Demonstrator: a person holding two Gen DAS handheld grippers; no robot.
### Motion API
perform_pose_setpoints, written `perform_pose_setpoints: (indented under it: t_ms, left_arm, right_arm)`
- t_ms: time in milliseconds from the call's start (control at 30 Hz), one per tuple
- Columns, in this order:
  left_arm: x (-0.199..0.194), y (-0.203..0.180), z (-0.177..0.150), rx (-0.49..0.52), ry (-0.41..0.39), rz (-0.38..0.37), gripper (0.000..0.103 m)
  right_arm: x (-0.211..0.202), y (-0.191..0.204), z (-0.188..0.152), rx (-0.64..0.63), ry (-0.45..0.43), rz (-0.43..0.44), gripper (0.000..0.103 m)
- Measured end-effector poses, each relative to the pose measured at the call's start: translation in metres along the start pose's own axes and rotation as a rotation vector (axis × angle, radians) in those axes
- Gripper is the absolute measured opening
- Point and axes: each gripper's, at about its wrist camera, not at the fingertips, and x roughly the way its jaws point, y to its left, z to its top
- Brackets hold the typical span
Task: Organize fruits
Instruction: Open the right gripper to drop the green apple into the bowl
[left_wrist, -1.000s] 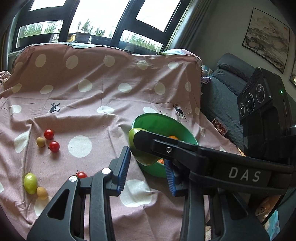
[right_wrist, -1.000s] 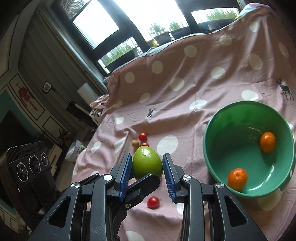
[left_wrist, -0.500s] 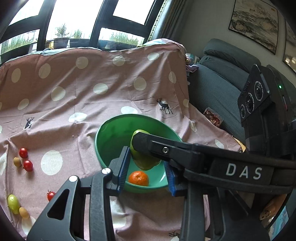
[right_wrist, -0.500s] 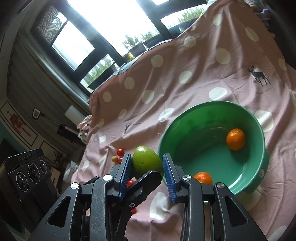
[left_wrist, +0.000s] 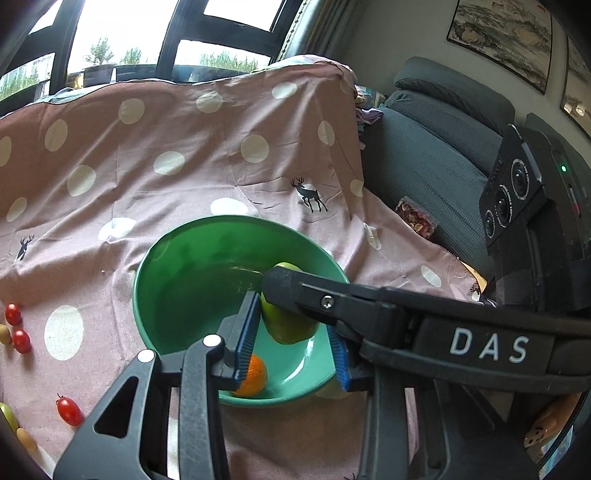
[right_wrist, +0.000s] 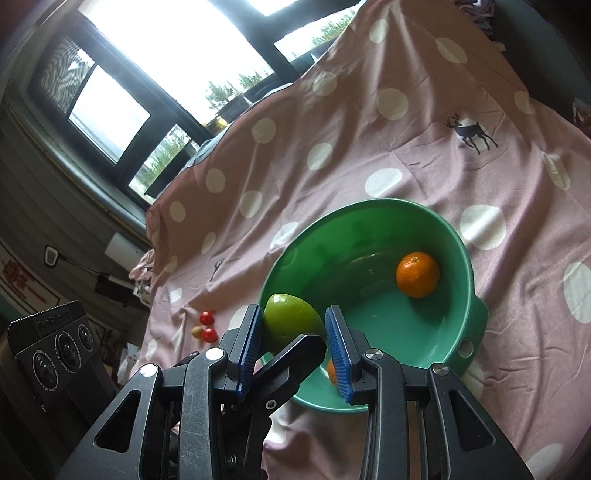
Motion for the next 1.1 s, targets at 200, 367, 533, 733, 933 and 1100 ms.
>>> perform_pose_setpoints:
  t_ms: [200,367,533,733,933,1100]
  left_arm:
    - [0.011,0.0,-0.001,-0.018,0.025,-0.027,0.034]
    - [0.018,-0.002,-0.002,-0.031,0.042,-0.039,0.034]
    - [0.022,-0.001,-0.002,-0.038,0.054,-0.048,0.034]
    - [0.028,0.001,-0.005,-0.063,0.064,-0.062,0.034]
    - [0.03,0.002,-0.007,-0.073,0.076,-0.065,0.034]
    - [0.031,0.005,-0.009,-0.089,0.086,-0.066,0.035]
  right_arm:
    - [0.001,-0.012,0.001,0.037,0.009,-0.023,0.038]
    - [0.004,-0.018,0.003,0.054,0.016,-0.046,0.038]
    - [0.004,-0.022,0.003,0.065,0.021,-0.061,0.038]
    - [0.007,-0.022,0.003,0.072,0.03,-0.09,0.038]
    - [0.009,-0.024,0.003,0.076,0.038,-0.107,0.038]
    - [0.013,-0.025,0.003,0.078,0.047,-0.118,0.038]
